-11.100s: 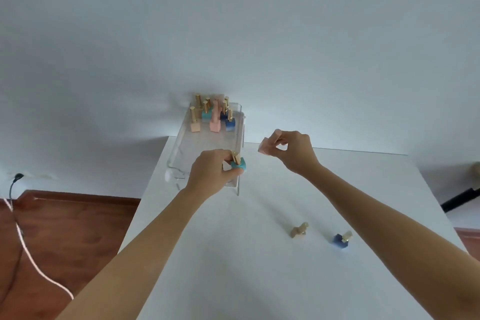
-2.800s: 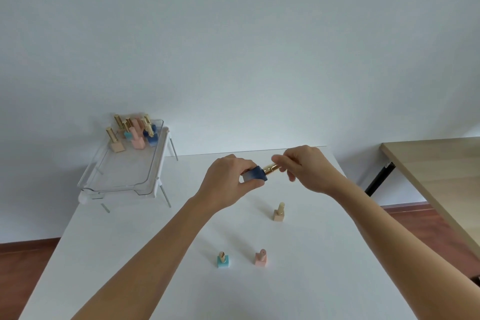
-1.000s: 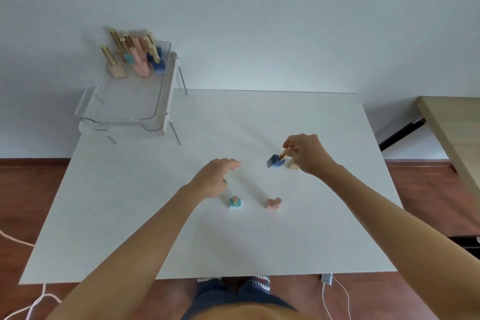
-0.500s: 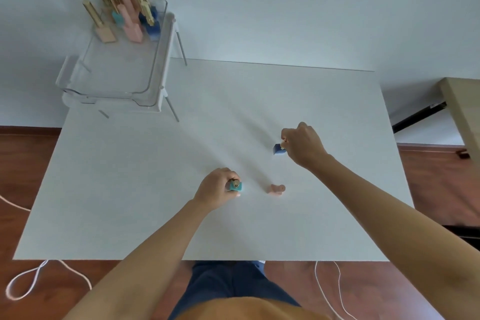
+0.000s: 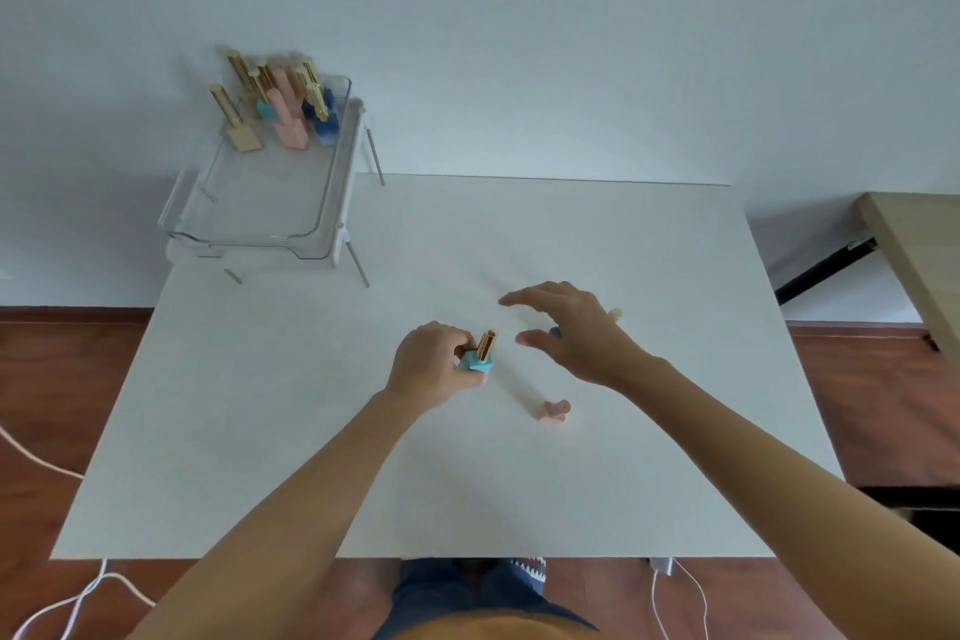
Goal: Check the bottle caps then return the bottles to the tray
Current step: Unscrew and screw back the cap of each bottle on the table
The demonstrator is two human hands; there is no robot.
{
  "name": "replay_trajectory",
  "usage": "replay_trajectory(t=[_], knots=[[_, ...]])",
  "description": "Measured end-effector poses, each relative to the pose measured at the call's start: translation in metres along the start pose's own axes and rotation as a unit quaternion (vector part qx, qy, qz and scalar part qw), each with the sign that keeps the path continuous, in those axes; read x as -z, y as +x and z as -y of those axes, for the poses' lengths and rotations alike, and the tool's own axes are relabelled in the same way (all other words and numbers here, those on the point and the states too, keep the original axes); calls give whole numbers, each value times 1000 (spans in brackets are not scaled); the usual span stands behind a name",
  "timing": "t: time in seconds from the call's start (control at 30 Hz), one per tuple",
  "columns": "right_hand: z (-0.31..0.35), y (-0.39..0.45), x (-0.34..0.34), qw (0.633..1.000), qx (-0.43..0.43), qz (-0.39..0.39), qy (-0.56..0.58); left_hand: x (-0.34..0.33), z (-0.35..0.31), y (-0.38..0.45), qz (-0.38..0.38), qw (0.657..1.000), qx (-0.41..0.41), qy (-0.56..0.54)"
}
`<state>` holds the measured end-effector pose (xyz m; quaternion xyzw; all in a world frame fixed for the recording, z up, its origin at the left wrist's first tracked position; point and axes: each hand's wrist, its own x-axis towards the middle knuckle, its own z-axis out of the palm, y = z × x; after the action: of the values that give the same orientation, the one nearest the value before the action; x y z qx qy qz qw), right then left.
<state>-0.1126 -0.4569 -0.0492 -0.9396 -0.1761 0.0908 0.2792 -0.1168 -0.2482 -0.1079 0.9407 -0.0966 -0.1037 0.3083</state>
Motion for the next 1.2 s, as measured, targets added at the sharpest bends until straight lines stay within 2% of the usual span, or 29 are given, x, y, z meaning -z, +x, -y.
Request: replay_trajectory(t=[0.1,0.17,0.27,0.43,0.6,0.73,0.97,1.07,1.2], knots=[[27,-10,13,997,80,8,15,26,-24,9,-7,998,-41,56],[36,-14,22,996,88,-21,-5,42,-40,13,-17,994,-74,84],[41,-19,41,994,71,-85,-1,64,-59,15,-34,990,-116,75],[40,-33,74,979,14,-194,54,88,-82,16,-58,984,-146,-81],[42,-38,90,969,-29,-238,60,99,-106,19,-91,977,-185,-46],[46,-35,99,968,-70,-231,65,102,-120,19,-107,972,-211,-7],[44,-35,112,971,-166,-170,35,96,-128,14,-86,972,-217,-12],[39,-44,121,979,-120,-156,57,95,-129,16,-89,975,-203,-24],[34,-47,128,980,-54,-186,41,94,-133,19,-78,977,-198,-31]])
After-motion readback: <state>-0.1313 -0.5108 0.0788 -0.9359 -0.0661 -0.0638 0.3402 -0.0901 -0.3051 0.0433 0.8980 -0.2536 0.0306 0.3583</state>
